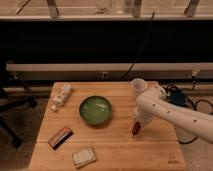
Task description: Place the pepper in the ceramic bowl
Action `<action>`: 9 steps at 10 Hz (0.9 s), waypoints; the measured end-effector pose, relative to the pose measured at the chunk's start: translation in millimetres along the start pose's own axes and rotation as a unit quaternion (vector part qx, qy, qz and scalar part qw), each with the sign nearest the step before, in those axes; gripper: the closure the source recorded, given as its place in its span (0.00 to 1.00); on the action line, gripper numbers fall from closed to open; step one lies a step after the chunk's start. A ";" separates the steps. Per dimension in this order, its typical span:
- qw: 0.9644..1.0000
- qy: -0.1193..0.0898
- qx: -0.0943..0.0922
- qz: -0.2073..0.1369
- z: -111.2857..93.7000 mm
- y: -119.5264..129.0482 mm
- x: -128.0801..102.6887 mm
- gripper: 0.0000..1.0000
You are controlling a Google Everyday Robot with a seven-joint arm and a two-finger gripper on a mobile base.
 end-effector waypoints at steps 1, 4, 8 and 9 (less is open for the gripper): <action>1.000 0.003 -0.002 -0.006 -1.6 -3.8 1.5 1.00; 1.000 0.006 -0.004 -0.019 -4.6 -16.9 2.0 1.00; 0.999 0.013 -0.007 -0.036 -9.7 -31.4 3.0 1.00; 0.999 0.013 -0.008 -0.043 -10.3 -39.5 0.9 1.00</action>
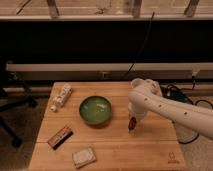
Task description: Place the pepper in the ceramic bowl
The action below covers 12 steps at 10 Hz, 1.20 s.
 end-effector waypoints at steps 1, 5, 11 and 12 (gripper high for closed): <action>1.000 0.003 0.001 -0.007 -0.8 -7.7 0.0 1.00; 1.000 0.007 -0.002 -0.024 -4.5 -25.2 1.0 1.00; 0.998 0.015 -0.005 -0.054 -11.2 -56.1 1.3 1.00; 0.998 0.016 -0.002 -0.060 -11.7 -66.1 -0.1 1.00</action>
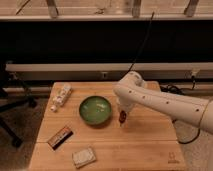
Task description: Place the pepper in the ceramic bowl
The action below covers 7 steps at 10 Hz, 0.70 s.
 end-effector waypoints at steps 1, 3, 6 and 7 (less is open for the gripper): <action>1.000 0.002 0.001 -0.003 -0.4 -3.2 1.8 1.00; 1.000 0.004 0.002 -0.011 -0.7 -12.7 3.9 1.00; 1.000 0.005 0.000 -0.020 0.7 -22.6 5.3 1.00; 1.000 0.007 0.002 -0.026 0.8 -30.1 5.2 1.00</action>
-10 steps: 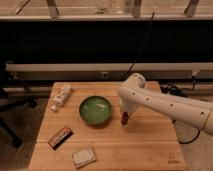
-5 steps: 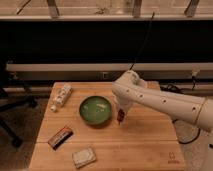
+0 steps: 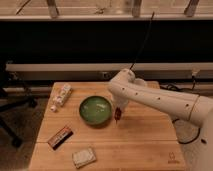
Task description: Place the pepper in the ceramic bowl
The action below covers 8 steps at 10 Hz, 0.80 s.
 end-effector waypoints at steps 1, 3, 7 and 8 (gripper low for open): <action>1.000 0.001 0.001 -0.002 0.0 -3.3 0.9 1.00; 1.000 0.003 -0.001 -0.009 0.5 -9.3 1.2 1.00; 1.000 0.005 -0.002 -0.023 1.0 -24.3 -0.5 1.00; 1.000 0.006 -0.002 -0.026 0.9 -27.4 -0.4 1.00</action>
